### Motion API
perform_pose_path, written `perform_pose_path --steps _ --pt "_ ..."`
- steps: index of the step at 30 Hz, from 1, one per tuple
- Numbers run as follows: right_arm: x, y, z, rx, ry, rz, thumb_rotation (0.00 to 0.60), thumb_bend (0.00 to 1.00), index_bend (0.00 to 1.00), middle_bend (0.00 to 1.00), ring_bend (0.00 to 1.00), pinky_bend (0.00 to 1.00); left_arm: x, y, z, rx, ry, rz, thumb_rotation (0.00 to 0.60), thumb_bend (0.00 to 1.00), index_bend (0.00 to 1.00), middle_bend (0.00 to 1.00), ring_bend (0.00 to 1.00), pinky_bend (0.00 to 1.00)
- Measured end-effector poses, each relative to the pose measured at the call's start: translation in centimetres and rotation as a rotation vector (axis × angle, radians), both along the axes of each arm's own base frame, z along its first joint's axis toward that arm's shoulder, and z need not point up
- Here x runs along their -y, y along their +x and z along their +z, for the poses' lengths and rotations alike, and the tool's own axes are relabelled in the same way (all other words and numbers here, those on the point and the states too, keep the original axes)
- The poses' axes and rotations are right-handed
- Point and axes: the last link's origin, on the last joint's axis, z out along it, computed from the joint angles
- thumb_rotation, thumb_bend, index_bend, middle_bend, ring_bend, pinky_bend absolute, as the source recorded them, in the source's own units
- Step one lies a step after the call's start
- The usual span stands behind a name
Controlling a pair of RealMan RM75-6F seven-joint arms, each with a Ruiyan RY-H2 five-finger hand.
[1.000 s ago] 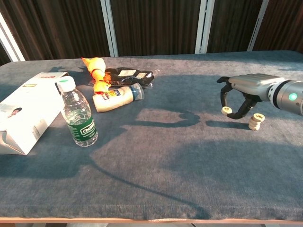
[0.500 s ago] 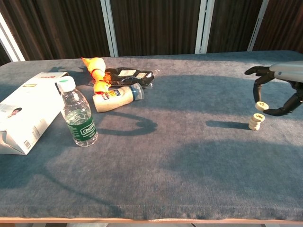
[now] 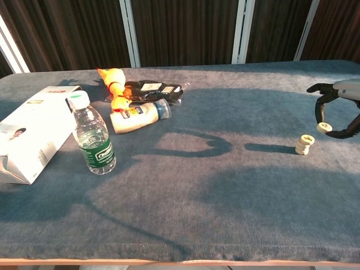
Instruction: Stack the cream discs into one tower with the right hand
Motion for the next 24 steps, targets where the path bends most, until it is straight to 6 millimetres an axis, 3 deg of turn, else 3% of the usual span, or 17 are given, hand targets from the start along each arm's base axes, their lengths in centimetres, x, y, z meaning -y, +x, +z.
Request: perform_pose_path --steps 19,24 --pt "0.7 0.6 -2.1 -0.005 0.024 0.013 0.600 0.47 0.61 0.03 0.00 0.00 0.1 0.0 0.2 0.007 0.004 -0.002 0.600 0.52 0.00 0.00 0.00 0.03" --pt "0.7 0.7 -2.2 -0.004 0.026 0.013 0.600 0.47 0.56 0.03 0.00 0.00 0.2 -0.1 0.3 0.008 0.005 -0.002 0.600 0.52 0.00 0.00 0.00 0.03"
